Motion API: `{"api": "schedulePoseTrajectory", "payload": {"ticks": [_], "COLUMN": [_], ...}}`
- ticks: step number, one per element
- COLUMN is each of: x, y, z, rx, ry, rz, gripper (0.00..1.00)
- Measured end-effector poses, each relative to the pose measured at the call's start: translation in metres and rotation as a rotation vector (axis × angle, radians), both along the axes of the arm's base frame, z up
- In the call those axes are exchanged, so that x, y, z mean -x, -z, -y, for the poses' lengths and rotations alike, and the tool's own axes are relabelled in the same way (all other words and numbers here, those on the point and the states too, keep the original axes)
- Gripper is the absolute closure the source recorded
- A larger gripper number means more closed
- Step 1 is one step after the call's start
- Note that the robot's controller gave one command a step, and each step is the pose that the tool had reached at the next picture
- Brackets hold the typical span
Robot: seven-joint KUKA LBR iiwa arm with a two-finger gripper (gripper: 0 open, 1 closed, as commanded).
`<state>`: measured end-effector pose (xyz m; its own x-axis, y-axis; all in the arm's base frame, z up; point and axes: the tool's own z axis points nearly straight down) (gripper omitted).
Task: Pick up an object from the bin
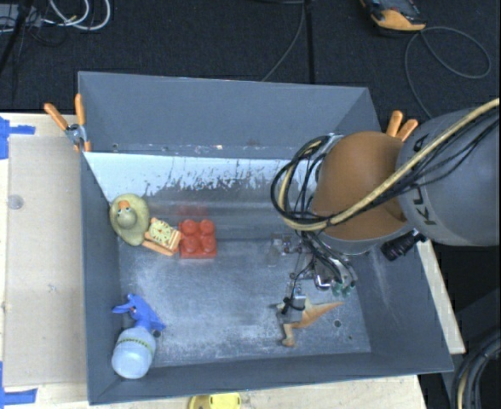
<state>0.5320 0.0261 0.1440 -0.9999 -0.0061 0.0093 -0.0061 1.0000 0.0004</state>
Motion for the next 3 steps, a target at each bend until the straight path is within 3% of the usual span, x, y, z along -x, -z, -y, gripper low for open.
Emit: {"api": "schedulePoseTrajectory", "payload": {"ticks": [1, 2, 3], "x": [-0.002, 0.015, 0.021], "y": [-0.004, 0.008, 0.012], "z": [0.0, 0.045, 0.087], "rx": [0.0, -0.002, 0.001], "ry": [0.001, -0.02, -0.025], "rz": [0.007, 0.004, 0.002], "gripper": [0.0, 0.0, 0.0]}}
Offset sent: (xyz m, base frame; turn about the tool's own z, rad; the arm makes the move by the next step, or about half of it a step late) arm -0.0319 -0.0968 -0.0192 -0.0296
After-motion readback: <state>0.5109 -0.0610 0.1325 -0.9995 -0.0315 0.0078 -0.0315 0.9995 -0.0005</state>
